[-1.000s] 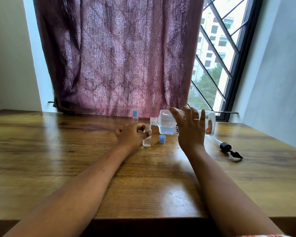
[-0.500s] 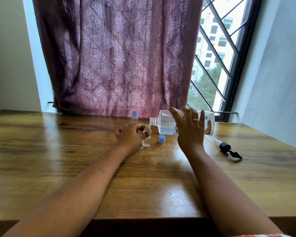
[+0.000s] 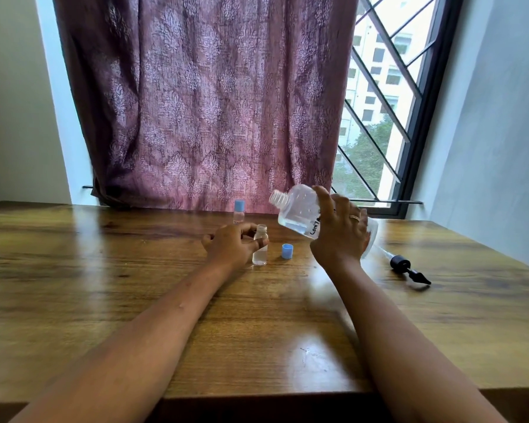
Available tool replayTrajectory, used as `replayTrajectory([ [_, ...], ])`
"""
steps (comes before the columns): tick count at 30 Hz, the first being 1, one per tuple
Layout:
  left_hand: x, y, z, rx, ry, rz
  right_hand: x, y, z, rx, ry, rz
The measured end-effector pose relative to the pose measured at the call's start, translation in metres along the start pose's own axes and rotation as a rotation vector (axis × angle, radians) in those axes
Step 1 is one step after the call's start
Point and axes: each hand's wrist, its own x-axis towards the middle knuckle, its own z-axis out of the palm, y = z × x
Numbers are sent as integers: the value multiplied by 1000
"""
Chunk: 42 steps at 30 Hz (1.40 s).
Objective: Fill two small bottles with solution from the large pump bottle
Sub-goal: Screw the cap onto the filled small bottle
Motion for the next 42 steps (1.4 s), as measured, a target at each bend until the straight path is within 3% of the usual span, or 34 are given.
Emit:
replayTrajectory([
  [11, 1, 0, -1, 17, -6, -2, 13, 20, 6, 663, -27, 523],
  [17, 0, 1, -1, 64, -23, -1, 11, 32, 11, 847, -123, 542],
  [18, 0, 1, -1, 68, -25, -4, 11, 31, 9, 845, -122, 523],
  [20, 0, 1, -1, 67, -24, -6, 11, 26, 1, 747, 90, 378],
  [22, 1, 0, 0, 59, -25, -5, 11, 16, -8, 550, 404, 56],
  [24, 1, -1, 0, 61, -34, -7, 6, -1, -10, 390, 492, -235],
  [26, 1, -1, 1, 69, -34, -11, 0, -18, 0, 251, 228, -389],
  [28, 1, -1, 1, 67, -24, -8, -10, -30, 16, 216, -79, -360],
  [33, 4, -2, 2, 67, -27, -9, -21, -32, 38, 118, -432, -338],
  [37, 4, -3, 3, 77, -41, -16, -17, -28, 41, 43, -486, -324],
  [42, 5, -3, 3, 66, -44, -17, -4, -22, 33, 184, -524, -217],
])
